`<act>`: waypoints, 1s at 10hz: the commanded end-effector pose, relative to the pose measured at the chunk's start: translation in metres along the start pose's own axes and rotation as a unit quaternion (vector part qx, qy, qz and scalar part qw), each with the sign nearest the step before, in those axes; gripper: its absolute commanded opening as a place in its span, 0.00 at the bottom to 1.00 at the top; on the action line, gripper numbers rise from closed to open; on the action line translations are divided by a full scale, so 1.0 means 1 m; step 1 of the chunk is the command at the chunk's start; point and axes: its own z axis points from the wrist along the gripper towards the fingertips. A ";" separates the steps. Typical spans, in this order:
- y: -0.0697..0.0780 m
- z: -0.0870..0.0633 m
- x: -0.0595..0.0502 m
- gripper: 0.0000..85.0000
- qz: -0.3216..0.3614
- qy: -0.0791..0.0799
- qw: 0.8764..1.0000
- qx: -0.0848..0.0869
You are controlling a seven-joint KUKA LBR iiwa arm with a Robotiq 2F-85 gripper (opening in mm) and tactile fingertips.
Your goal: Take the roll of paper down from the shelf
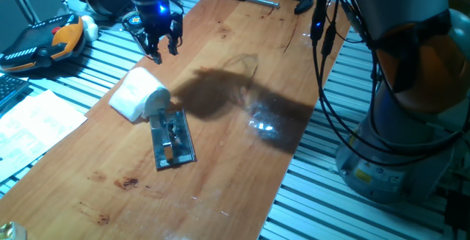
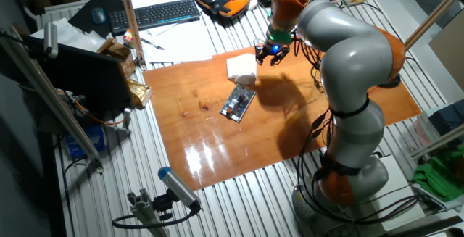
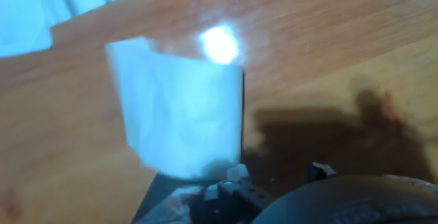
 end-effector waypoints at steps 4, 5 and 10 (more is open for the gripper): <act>0.036 -0.036 0.044 0.01 -0.032 0.029 0.999 0.009; 0.039 -0.043 0.052 0.01 -0.066 0.028 0.997 0.017; 0.042 -0.051 0.063 0.01 -0.119 0.004 0.992 0.041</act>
